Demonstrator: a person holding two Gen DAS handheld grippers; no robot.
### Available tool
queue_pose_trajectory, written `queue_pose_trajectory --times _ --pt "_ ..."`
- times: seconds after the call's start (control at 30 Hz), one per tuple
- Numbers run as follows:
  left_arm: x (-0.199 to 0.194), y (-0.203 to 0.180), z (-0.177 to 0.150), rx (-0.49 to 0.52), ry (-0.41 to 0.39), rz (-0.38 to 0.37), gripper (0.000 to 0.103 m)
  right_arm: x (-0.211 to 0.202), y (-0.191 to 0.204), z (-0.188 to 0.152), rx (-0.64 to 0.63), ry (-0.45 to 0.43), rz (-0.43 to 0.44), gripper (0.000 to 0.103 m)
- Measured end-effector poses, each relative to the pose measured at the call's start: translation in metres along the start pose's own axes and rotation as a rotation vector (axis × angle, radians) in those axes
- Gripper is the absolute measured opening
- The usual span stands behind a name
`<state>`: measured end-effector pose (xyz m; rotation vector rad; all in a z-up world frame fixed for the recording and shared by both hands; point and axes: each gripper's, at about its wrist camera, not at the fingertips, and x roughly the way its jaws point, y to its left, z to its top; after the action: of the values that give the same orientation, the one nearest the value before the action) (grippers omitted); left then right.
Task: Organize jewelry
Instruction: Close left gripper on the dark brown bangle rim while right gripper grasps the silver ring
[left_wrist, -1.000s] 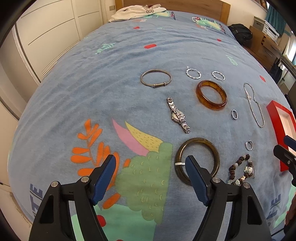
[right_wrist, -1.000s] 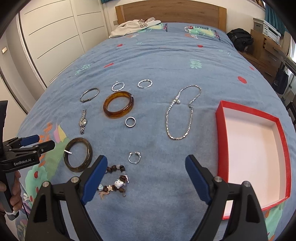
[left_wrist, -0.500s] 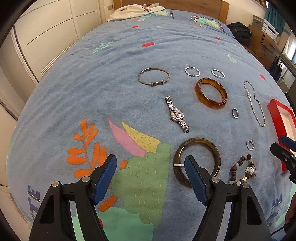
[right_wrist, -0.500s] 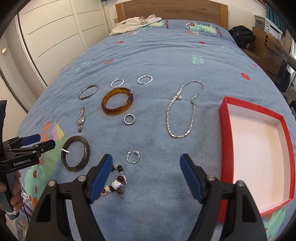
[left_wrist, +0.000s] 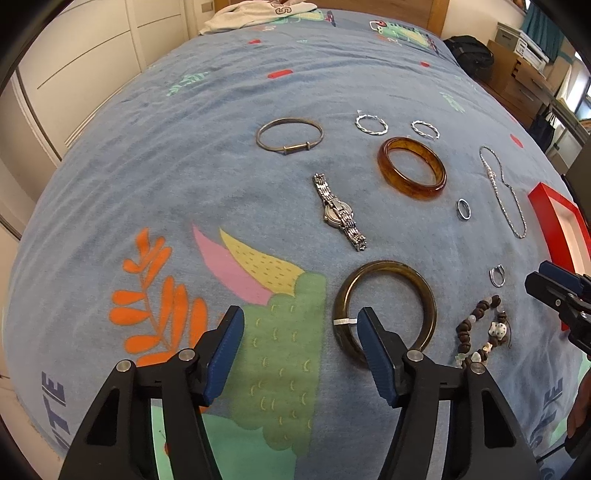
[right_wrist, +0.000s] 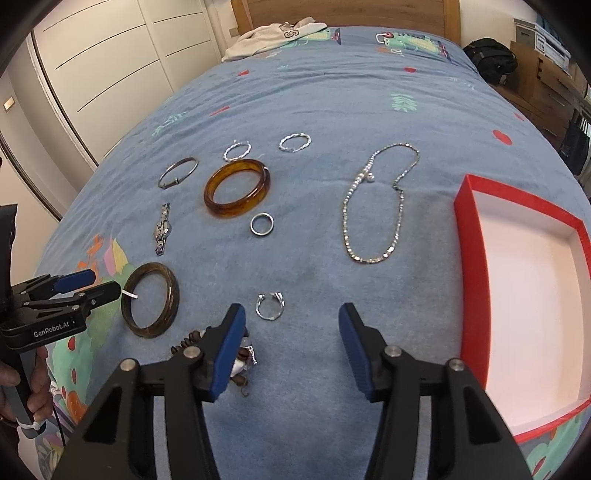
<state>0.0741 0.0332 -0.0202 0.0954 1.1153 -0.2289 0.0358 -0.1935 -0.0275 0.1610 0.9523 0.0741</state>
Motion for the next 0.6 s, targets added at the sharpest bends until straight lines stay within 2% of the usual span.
queue_pose_trajectory --times 0.13,0.27,0.43,0.6 --pt "0.007 -0.002 0.001 0.008 0.012 -0.012 0.057 0.007 0.0 0.0 -0.005 0.011 0.007 0.049" --pt "0.014 -0.005 -0.001 0.014 0.032 -0.025 0.048 0.013 -0.003 0.001 0.005 0.021 0.016 0.045" --pt "0.019 -0.008 -0.001 0.022 0.039 -0.029 0.047 0.022 -0.005 0.001 0.013 0.031 0.024 0.044" --pt "0.024 -0.013 0.001 0.031 0.043 -0.033 0.043 0.03 -0.002 0.004 0.009 0.042 0.043 0.035"
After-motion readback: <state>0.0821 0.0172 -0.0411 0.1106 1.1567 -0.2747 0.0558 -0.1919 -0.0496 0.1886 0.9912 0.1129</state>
